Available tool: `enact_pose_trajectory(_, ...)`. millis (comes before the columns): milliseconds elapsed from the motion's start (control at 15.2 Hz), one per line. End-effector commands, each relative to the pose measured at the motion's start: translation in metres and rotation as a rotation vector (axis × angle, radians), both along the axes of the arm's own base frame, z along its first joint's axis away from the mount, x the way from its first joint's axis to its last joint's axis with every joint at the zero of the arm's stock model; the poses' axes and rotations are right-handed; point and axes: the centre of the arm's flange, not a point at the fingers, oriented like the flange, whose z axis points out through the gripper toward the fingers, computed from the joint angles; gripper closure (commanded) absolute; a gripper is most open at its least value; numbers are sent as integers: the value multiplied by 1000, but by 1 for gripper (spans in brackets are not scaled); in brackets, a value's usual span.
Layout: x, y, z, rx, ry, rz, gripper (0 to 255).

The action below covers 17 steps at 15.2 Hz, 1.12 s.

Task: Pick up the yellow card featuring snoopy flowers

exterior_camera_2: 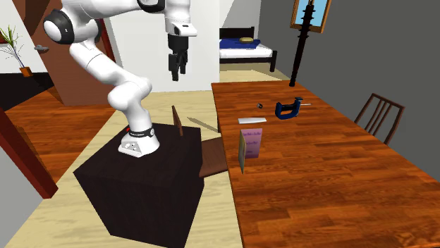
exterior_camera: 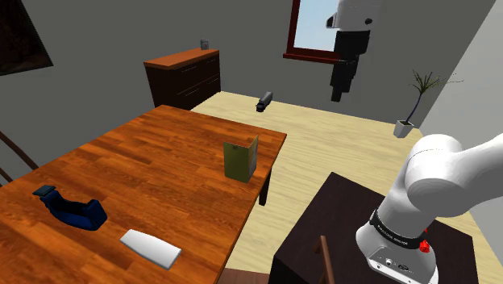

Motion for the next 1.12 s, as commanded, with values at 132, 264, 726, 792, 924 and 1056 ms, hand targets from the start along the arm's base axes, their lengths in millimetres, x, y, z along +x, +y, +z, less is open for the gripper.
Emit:
enact_pose_trajectory(132,21,4,-16,-1,2,15,0)
enact_pose_trajectory(264,43,7,-31,-2,4,31,0)
enact_pose_trajectory(726,116,23,-87,-6,10,85,0)
enact_pose_trajectory(792,127,26,-95,-7,11,93,0)
enact_pose_trajectory(924,148,31,-110,-8,13,108,0)
enact_pose_trajectory(1056,168,37,-126,-9,15,124,0)
